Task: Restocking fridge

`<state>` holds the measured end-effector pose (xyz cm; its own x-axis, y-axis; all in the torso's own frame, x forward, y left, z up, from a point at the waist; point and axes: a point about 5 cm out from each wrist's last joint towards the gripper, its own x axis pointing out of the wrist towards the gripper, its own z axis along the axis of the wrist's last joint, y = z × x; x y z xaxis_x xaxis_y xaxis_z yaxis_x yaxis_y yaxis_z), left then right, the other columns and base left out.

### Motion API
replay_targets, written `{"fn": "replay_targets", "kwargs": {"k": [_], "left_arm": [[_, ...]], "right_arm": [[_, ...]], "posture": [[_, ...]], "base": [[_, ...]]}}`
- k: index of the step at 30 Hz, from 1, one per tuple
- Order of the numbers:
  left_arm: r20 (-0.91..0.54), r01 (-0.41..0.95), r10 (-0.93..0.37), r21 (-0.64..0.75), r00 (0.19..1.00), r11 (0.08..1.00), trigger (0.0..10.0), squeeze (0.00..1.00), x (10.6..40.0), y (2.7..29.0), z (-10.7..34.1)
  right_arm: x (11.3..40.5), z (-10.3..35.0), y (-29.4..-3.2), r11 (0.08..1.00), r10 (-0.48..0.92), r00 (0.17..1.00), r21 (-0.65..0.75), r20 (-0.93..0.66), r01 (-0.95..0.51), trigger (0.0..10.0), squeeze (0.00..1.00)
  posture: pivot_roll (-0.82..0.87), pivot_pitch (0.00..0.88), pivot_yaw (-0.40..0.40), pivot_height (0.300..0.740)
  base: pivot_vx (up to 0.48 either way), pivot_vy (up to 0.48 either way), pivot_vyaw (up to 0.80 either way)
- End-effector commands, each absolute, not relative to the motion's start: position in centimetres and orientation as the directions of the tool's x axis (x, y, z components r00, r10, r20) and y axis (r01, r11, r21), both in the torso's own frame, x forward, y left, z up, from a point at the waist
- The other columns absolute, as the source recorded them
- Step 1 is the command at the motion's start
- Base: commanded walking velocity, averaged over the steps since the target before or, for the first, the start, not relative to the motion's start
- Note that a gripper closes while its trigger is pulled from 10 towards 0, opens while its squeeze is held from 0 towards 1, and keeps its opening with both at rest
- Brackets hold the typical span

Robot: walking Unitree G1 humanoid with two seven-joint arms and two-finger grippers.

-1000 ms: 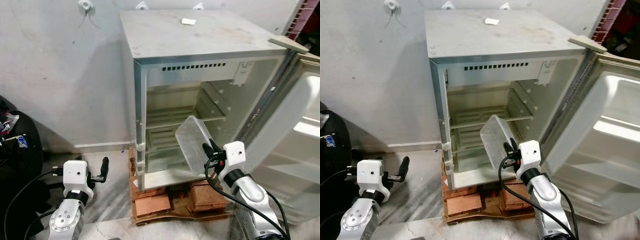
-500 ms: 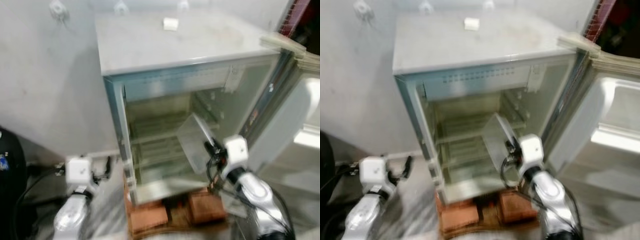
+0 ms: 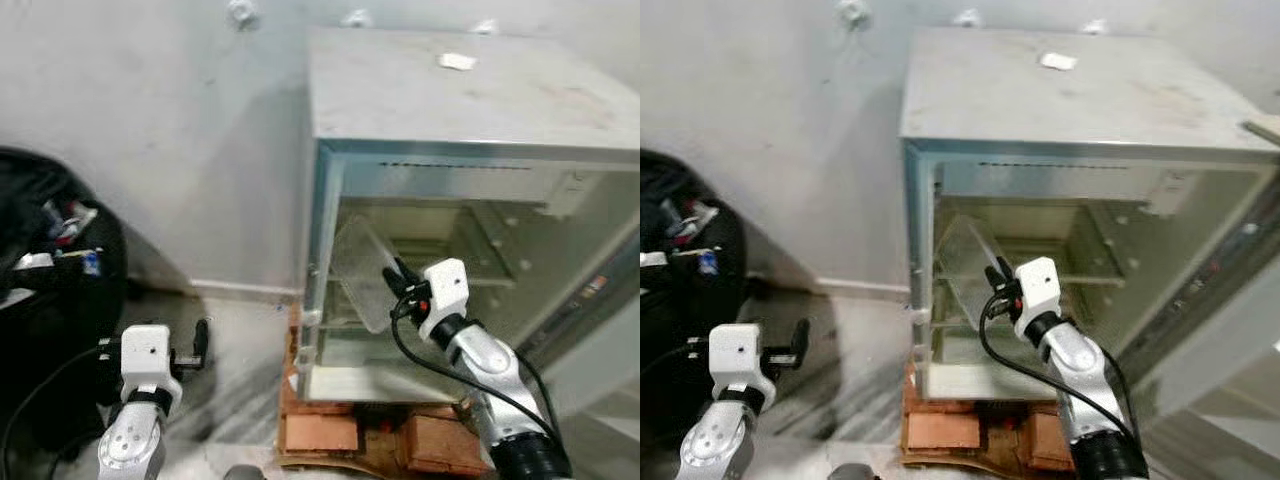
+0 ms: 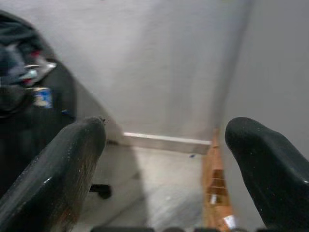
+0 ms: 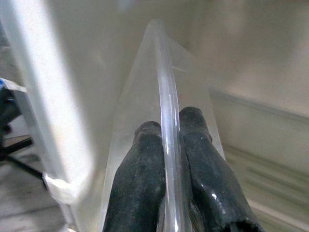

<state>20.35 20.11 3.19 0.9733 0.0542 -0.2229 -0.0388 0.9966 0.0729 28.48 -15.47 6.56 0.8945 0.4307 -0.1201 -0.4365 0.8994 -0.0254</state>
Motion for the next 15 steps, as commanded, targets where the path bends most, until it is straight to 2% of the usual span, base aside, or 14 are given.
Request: {"fn": "replay_targets", "kwargs": {"k": [1,2,11,15], "left_arm": [[-0.22,-0.024,0.04,0.072,0.975,0.997,10.0,0.0,20.4,19.6,3.1],[-0.221,-0.025,0.04,0.073,0.974,0.997,10.0,0.0,20.3,19.6,3.1],[-0.223,-0.026,0.042,0.073,0.974,0.997,10.0,0.0,20.3,19.2,3.4],[-0.229,-0.024,0.039,0.071,0.973,0.997,10.0,0.0,20.2,18.9,3.4]], "right_arm": [[28.9,6.6,-15.6,0.9,0.427,0.896,-0.038,-0.126,-0.434,10.0,0.0],[29.1,6.5,-15.6,0.9,0.425,0.896,-0.041,-0.13,-0.433,10.0,0.0],[30.9,5.7,-16.4,0.959,0.276,0.938,-0.014,-0.208,-0.285,10.0,0.0],[32.0,6.1,-16.0,0.965,0.26,0.944,0.012,-0.203,-0.263,10.0,0.0]], "posture": [[0.05,0.0,-0.053,0.74],[0.05,0.0,-0.053,0.74],[0.07,0.0,-0.063,0.74],[0.07,0.0,-0.063,0.74]], "base": [[0.0,0.0,0.65],[0.0,0.0,0.65],[0.0,0.0,0.0],[0.0,0.0,0.0]]}}
